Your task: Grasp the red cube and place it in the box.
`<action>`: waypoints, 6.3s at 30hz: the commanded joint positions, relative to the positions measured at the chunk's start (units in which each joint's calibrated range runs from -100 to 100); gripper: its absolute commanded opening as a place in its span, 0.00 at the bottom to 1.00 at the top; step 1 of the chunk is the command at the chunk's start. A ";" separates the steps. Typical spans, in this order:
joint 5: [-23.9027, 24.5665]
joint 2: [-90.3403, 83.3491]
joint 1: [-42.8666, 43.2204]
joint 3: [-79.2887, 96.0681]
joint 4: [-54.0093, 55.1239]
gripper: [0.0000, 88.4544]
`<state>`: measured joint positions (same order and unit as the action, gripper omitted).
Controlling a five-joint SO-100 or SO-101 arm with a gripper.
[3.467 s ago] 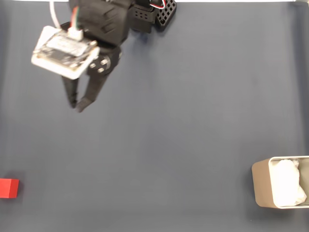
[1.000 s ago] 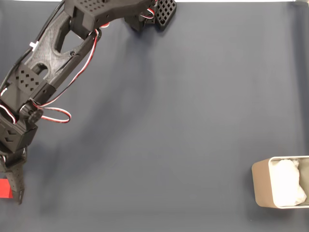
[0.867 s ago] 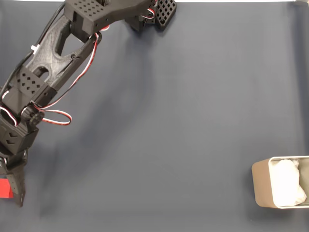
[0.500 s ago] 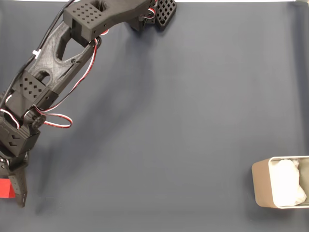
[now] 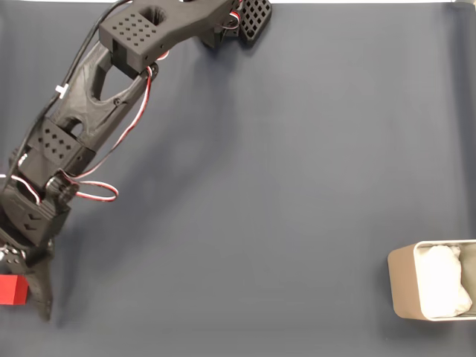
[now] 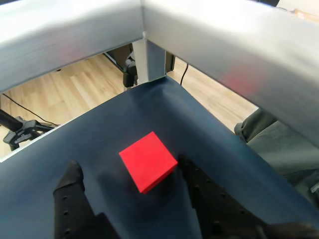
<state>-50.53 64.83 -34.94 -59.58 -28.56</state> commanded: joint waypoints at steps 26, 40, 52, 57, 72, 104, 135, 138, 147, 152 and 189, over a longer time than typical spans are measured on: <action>0.24 -2.70 2.70 -1.82 1.35 0.40; -0.78 -4.78 2.63 0.55 1.35 0.14; -0.98 -6.51 3.26 1.92 1.35 0.05; -1.03 -6.68 3.41 2.01 1.35 0.05; -1.42 -8.85 3.83 4.02 1.26 0.05; -2.64 -59.89 32.17 48.82 -0.78 0.03; -3.42 -53.48 57.88 42.89 -0.70 0.02; -3.37 -50.96 59.09 40.70 -0.70 0.02; -2.59 -43.94 61.22 34.40 -0.70 0.02; -2.59 -41.17 61.65 32.21 -0.46 0.02; -0.93 -38.23 58.17 31.48 1.10 0.01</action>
<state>-51.89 28.53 23.81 -25.23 -28.56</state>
